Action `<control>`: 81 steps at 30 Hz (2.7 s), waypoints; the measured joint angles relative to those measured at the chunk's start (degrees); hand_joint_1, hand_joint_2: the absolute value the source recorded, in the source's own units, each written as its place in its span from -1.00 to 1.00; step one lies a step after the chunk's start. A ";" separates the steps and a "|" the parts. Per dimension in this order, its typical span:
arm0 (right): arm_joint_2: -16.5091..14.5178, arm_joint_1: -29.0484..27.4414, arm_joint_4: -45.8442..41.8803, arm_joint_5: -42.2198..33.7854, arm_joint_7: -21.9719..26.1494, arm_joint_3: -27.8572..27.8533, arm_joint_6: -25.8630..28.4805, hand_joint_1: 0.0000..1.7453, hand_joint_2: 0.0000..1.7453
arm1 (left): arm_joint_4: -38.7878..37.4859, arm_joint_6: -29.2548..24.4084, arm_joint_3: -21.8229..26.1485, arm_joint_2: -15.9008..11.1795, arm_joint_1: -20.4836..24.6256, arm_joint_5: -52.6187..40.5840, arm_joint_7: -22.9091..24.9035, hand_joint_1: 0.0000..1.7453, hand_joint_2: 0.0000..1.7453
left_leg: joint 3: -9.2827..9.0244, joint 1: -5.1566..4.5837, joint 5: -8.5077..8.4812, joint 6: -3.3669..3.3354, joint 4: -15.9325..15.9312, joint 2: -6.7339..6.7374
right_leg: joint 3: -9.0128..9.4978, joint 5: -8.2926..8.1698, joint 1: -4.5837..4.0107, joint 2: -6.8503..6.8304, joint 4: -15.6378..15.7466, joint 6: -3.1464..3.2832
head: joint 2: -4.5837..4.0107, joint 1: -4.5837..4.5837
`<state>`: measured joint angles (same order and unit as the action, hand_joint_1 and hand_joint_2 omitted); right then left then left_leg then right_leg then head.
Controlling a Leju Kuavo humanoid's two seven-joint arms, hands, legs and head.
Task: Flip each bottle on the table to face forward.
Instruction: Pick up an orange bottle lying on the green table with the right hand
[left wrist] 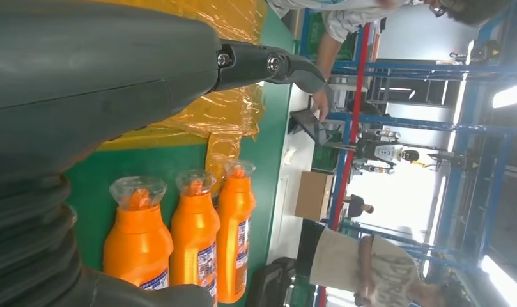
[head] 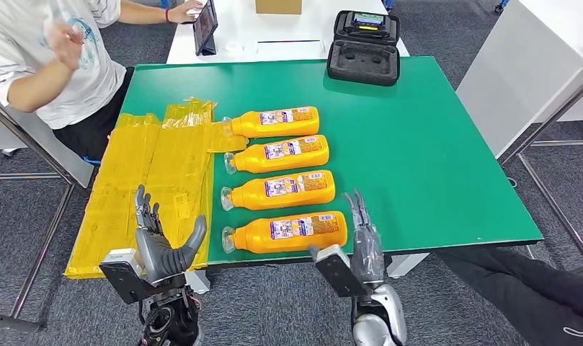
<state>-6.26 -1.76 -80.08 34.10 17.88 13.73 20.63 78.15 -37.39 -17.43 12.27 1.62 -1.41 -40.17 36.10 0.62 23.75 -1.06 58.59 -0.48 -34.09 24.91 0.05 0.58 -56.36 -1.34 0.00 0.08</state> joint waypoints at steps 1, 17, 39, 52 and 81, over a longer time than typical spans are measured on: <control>0.75 0.41 -0.20 0.78 -1.38 -0.04 -1.46 -1.00 1.00 | -0.12 0.17 0.05 -0.09 0.12 0.28 0.00 -1.00 1.00 | 0.00 0.00 0.00 0.00 0.00 0.00 | 0.00 -0.01 0.00 0.00 0.00 0.00 | -0.01 0.00; 6.47 20.69 11.96 8.91 -11.37 6.63 -14.04 -1.00 1.00 | -0.43 -0.23 1.90 -1.12 0.97 1.27 0.00 -1.00 1.00 | -0.01 0.01 -0.08 -0.01 0.01 0.01 | 0.02 -0.03 -0.03 0.00 -0.05 -0.01 | 0.00 -0.01; 5.45 33.90 26.10 4.62 -11.63 14.34 -19.99 -1.00 1.00 | -1.10 0.21 2.79 -1.12 4.31 1.61 0.00 -1.00 1.00 | 0.02 0.01 -0.10 -0.06 0.02 -0.01 | 0.01 -0.03 -0.01 -0.02 -0.05 -0.02 | 0.00 -0.01; 5.85 35.39 26.36 -5.71 -8.60 16.81 -28.47 -1.00 1.00 | -1.76 0.16 3.53 -1.26 4.48 1.74 0.00 -1.00 1.00 | 0.02 0.01 -0.10 -0.06 0.02 -0.02 | 0.00 -0.03 -0.01 -0.02 -0.05 -0.02 | 0.00 -0.01; 17.41 32.23 17.00 -12.70 -5.91 23.52 -40.31 -1.00 1.00 | -1.31 -1.83 5.80 -2.15 2.48 2.61 0.00 -1.00 1.00 | 0.11 -0.01 -0.11 -0.10 0.02 -0.08 | -0.04 -0.03 0.00 -0.11 -0.04 -0.02 | 0.00 0.01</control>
<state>11.16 30.47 -63.08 21.40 11.97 37.25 -19.68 76.84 -39.22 -11.63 10.12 4.10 1.20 -40.17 36.21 0.61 23.64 -1.16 58.62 -0.56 -34.13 24.87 0.05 0.47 -56.41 -1.36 0.00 0.09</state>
